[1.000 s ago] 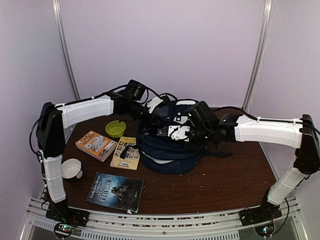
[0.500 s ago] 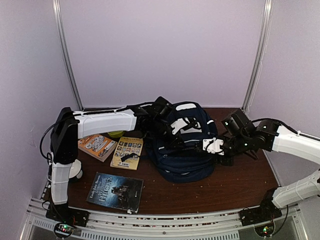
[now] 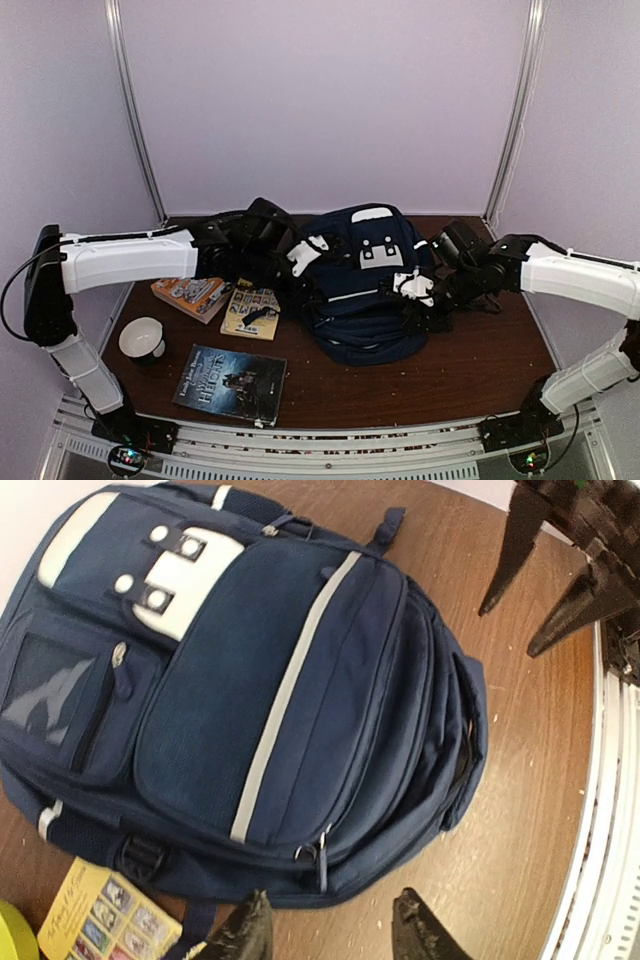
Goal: Pack the student bag
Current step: Set the student bag in the upper front pocket, then pick up the upper front pocket of the student bag.
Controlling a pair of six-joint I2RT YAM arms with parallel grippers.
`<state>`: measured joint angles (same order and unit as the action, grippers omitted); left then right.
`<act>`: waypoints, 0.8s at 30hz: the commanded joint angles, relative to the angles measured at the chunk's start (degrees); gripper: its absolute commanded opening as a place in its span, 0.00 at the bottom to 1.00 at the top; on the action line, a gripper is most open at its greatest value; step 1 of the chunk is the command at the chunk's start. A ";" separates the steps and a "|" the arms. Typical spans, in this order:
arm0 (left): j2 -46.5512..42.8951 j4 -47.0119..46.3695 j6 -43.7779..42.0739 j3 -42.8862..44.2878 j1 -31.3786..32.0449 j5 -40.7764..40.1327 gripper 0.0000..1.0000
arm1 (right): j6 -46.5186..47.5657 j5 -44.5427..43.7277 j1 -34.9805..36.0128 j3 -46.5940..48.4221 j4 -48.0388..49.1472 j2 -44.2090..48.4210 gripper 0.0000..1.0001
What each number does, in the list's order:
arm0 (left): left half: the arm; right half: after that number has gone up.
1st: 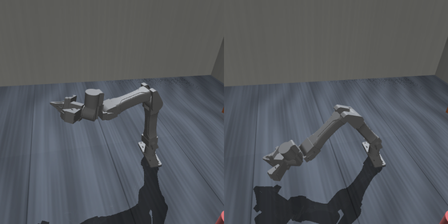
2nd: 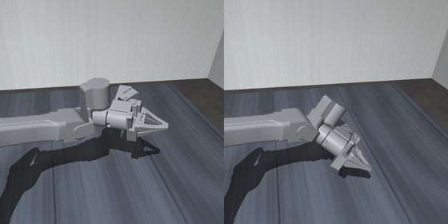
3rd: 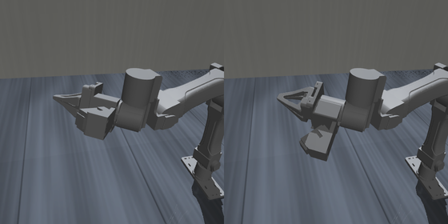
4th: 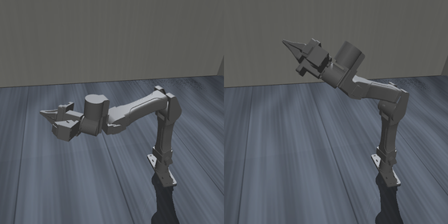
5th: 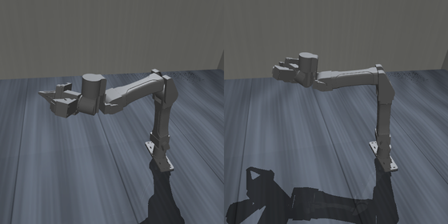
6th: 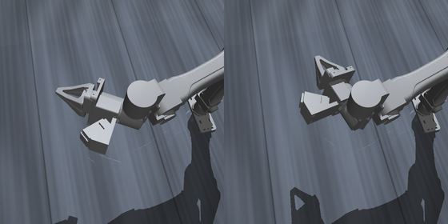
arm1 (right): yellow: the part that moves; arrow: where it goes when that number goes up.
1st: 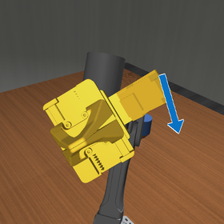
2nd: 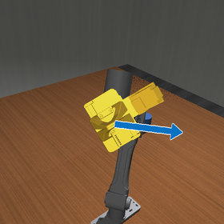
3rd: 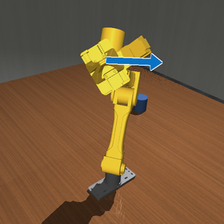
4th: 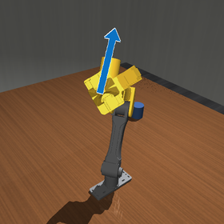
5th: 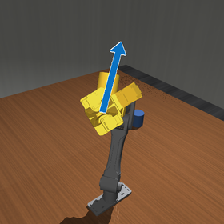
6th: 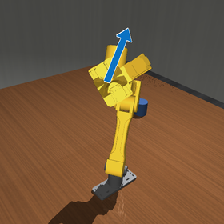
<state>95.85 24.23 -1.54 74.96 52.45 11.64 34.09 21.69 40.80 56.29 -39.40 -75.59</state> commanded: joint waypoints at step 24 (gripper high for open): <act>6.01 -12.54 7.01 -9.30 -3.24 8.31 0.43 | -8.71 0.83 1.59 8.04 5.72 -10.37 0.34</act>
<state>100.86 13.47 6.28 63.79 48.77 18.50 26.24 24.60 42.39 64.93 -35.35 -86.67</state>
